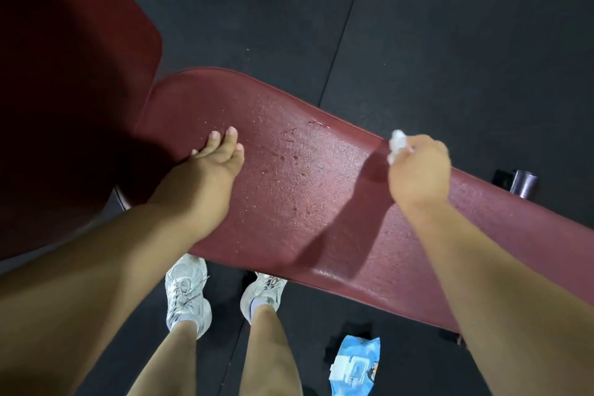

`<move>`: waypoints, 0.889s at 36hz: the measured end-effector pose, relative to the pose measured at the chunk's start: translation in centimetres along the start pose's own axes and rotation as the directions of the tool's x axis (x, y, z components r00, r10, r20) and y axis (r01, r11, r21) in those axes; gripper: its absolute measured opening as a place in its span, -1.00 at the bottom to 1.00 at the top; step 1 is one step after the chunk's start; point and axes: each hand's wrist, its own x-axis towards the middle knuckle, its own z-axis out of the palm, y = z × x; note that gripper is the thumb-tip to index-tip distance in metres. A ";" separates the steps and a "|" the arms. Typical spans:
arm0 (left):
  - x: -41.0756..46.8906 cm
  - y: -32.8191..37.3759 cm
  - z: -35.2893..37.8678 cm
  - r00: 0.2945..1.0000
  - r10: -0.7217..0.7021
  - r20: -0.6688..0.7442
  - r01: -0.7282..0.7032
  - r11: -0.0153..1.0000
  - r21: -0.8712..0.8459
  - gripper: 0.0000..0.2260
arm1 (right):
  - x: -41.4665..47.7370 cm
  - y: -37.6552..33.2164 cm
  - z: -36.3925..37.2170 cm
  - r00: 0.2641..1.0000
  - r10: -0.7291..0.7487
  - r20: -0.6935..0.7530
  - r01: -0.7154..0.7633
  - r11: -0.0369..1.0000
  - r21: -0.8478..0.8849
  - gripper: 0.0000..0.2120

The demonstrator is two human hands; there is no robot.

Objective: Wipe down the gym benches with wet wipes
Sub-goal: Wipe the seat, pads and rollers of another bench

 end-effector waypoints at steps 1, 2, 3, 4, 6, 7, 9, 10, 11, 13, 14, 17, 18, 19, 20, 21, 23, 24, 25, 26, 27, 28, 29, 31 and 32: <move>0.0 0.0 0.0 1.000 0.008 -0.002 -0.008 1.000 0.002 -0.37 | 0.1 0.0 -0.2 0.995 0.096 0.005 -0.096 0.995 0.025 -0.80; 0.0 -0.1 0.0 1.000 0.016 0.000 -0.016 1.000 0.006 -0.37 | 0.1 -0.5 -0.1 0.991 0.133 0.014 -0.133 0.991 0.031 -0.77; 0.0 -0.2 -0.1 1.000 0.021 0.006 -0.022 1.000 0.010 -0.37 | 0.0 -1.5 0.4 0.989 0.146 0.027 -0.146 0.989 0.031 -0.75; -0.1 -0.3 -0.1 1.000 0.026 0.010 -0.026 1.000 0.008 -0.36 | 0.0 -2.6 1.2 0.991 0.133 0.020 -0.134 0.991 0.023 -0.75; -0.1 -0.6 -0.2 0.999 0.043 -0.006 -0.043 0.999 -0.022 -0.35 | -0.4 -6.2 2.3 0.998 0.056 0.027 -0.057 0.996 0.066 -0.74; -0.2 -0.8 -0.2 0.998 0.054 -0.027 -0.055 0.998 -0.044 -0.35 | -0.7 -8.1 2.8 0.998 -0.014 0.057 0.009 0.996 0.085 -0.74; -0.2 -1.4 -0.4 0.994 0.074 -0.081 -0.080 0.994 -0.069 -0.37 | -1.3 -11.2 3.4 0.976 -0.182 0.122 0.167 0.978 0.129 -0.71; -0.3 -1.6 -0.5 0.991 0.080 -0.108 -0.088 0.994 -0.067 -0.39 | -1.5 -12.3 3.7 0.948 -0.283 0.142 0.263 0.954 0.142 -0.72; -0.4 -1.9 -0.6 0.988 0.080 -0.131 -0.089 0.994 -0.064 -0.41 | -1.8 -13.0 3.6 0.908 -0.387 0.162 0.364 0.919 0.153 -0.75; -0.7 -2.4 -0.7 0.986 0.051 -0.159 -0.062 0.996 -0.067 -0.43 | -2.0 -12.7 3.7 0.793 -0.576 0.198 0.545 0.816 0.192 -0.81; -1.0 -2.7 -0.8 0.987 0.029 -0.157 -0.040 0.997 -0.068 -0.43 | -1.9 -12.1 3.7 0.748 -0.628 0.214 0.600 0.778 0.185 -0.80; -1.9 -3.6 -0.8 0.994 -0.015 -0.109 0.009 0.999 -0.050 -0.42 | -0.8 -8.9 3.3 0.795 -0.579 0.181 0.579 0.813 0.061 -0.71; -2.1 -3.8 -0.7 0.995 -0.020 -0.098 0.015 0.998 -0.054 -0.41 | -0.3 -7.6 3.0 0.839 -0.526 0.137 0.530 0.848 0.011 -0.71; -2.2 -3.9 -0.5 0.995 -0.021 -0.096 0.015 0.998 -0.063 -0.40 | 0.0 -6.4 2.8 0.886 -0.455 0.085 0.459 0.888 -0.026 -0.72; -2.2 -4.0 -0.3 0.995 -0.021 -0.101 0.013 0.997 -0.071 -0.39 | 0.1 -5.4 2.6 0.931 -0.362 0.037 0.363 0.931 -0.038 -0.72; -2.1 -4.0 -0.1 0.994 -0.022 -0.106 0.014 0.997 -0.077 -0.39 | -0.1 -4.8 2.5 0.966 -0.258 -0.007 0.258 0.966 -0.015 -0.71; -1.8 -3.9 0.1 0.994 -0.031 -0.108 0.022 0.996 -0.086 -0.39 | -1.6 -5.0 2.9 0.992 -0.114 -0.045 0.115 0.993 0.029 -0.66; -1.7 -3.8 0.2 0.994 -0.033 -0.102 0.024 0.996 -0.089 -0.39 | -2.8 -5.7 3.4 0.991 -0.126 -0.047 0.128 0.991 0.038 -0.65; -1.6 -3.7 0.2 0.995 -0.032 -0.097 0.024 0.996 -0.086 -0.40 | -4.4 -6.7 4.2 0.981 -0.193 -0.034 0.194 0.980 0.049 -0.64; -1.6 -3.7 0.3 0.995 -0.029 -0.093 0.022 0.997 -0.080 -0.40 | -6.1 -7.7 5.1 0.959 -0.283 0.006 0.282 0.958 0.053 -0.63; -1.6 -3.8 0.3 0.995 -0.022 -0.094 0.014 0.997 -0.076 -0.40 | -7.9 -8.6 5.9 0.921 -0.379 0.093 0.374 0.925 0.070 -0.63; -1.7 -3.9 0.3 0.995 -0.010 -0.097 0.003 0.997 -0.075 -0.40 | -10.0 -9.2 6.9 0.847 -0.492 0.203 0.487 0.870 0.073 -0.66; -1.8 -4.0 0.3 0.995 0.001 -0.100 -0.008 0.997 -0.074 -0.40 | -11.5 -9.8 7.4 0.753 -0.581 0.308 0.587 0.805 0.083 -0.69; -1.9 -4.4 0.1 0.994 0.024 -0.106 -0.033 0.996 -0.081 -0.39 | -13.0 -9.6 8.0 0.617 -0.696 0.367 0.709 0.694 0.122 -0.72; -2.0 -4.5 0.0 0.993 0.038 -0.108 -0.047 0.996 -0.081 -0.39 | -12.8 -9.1 7.9 0.615 -0.707 0.348 0.713 0.688 0.137 -0.71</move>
